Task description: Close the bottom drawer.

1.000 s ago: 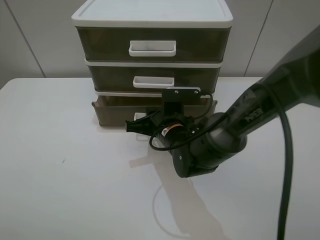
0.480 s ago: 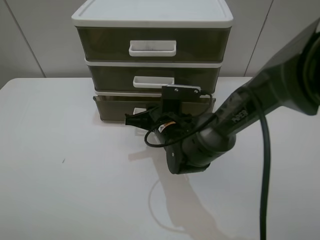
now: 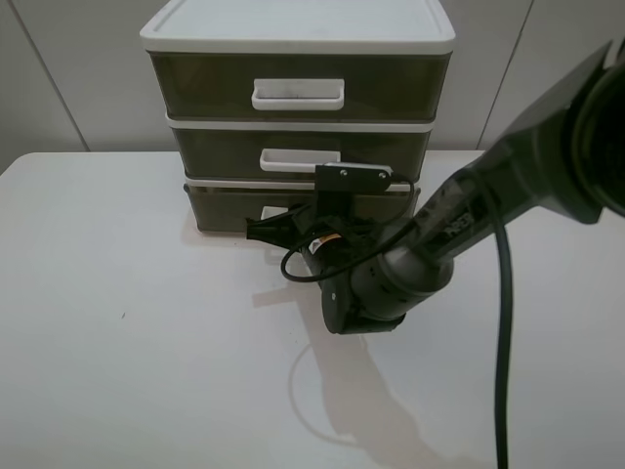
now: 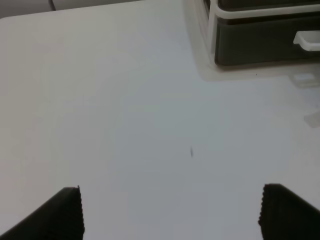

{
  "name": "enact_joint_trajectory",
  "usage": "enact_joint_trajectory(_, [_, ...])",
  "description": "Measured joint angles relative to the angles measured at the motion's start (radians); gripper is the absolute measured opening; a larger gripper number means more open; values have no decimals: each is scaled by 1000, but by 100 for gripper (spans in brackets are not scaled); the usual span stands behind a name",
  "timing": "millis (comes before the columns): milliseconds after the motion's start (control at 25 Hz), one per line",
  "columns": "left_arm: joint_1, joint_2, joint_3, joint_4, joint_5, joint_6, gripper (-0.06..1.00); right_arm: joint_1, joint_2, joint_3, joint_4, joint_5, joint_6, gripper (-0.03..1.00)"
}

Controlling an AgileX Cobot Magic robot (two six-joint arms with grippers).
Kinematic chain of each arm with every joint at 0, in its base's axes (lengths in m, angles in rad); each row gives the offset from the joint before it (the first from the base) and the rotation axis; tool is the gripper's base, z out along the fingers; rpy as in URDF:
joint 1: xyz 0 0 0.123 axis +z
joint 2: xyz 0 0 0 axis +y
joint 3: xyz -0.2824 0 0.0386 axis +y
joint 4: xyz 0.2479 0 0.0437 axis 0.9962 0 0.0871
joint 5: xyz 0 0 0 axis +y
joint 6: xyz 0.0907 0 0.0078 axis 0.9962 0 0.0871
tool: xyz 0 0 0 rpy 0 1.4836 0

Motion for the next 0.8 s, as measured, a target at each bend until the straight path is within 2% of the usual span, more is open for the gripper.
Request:
enact_joint_trajectory(240, [0, 0, 0, 0, 0, 0, 72, 15, -31, 14, -5, 34, -8, 2])
enact_joint_trajectory(480, [0, 0, 0, 0, 0, 0, 72, 46, -150, 121, -10, 81, -10, 2])
enact_joint_trajectory(680, [0, 0, 0, 1, 0, 0, 72, 46, -279, 229, -10, 217, -9, 2])
enact_joint_trajectory(800, [0, 0, 0, 1, 0, 0, 72, 45, -384, 305, -34, 308, -13, 10])
